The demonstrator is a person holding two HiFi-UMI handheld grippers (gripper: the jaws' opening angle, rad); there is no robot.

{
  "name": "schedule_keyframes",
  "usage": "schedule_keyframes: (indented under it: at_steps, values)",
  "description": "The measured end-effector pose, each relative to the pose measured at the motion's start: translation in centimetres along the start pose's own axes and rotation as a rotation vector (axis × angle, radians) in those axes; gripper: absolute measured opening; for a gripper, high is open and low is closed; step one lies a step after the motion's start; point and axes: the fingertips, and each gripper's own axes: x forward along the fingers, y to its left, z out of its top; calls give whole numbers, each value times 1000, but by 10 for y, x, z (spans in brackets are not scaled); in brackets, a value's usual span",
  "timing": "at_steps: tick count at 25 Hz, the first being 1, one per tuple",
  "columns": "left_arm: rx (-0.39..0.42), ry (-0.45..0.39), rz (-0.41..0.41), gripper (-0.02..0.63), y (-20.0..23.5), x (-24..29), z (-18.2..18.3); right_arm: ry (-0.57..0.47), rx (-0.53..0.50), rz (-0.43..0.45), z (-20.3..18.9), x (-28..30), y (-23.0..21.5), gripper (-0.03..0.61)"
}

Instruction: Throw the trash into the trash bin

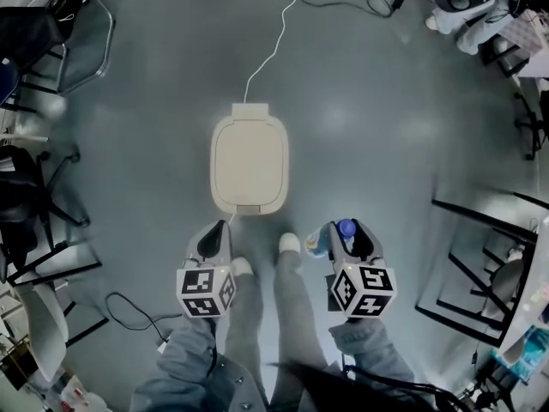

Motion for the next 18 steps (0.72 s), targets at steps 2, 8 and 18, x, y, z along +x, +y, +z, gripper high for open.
schedule_keyframes:
  at_steps: [2,8,18]
  values:
    - [-2,10,1,8,0,8,-6,-7,0,8,4,6,-2,202]
    - [-14,39,1,8,-2,39,-26,-5,-5,20,3,24,-9,202]
    - [-1,110,13,9,-6,89,-69,37,5,-3,-16,29,-37,202]
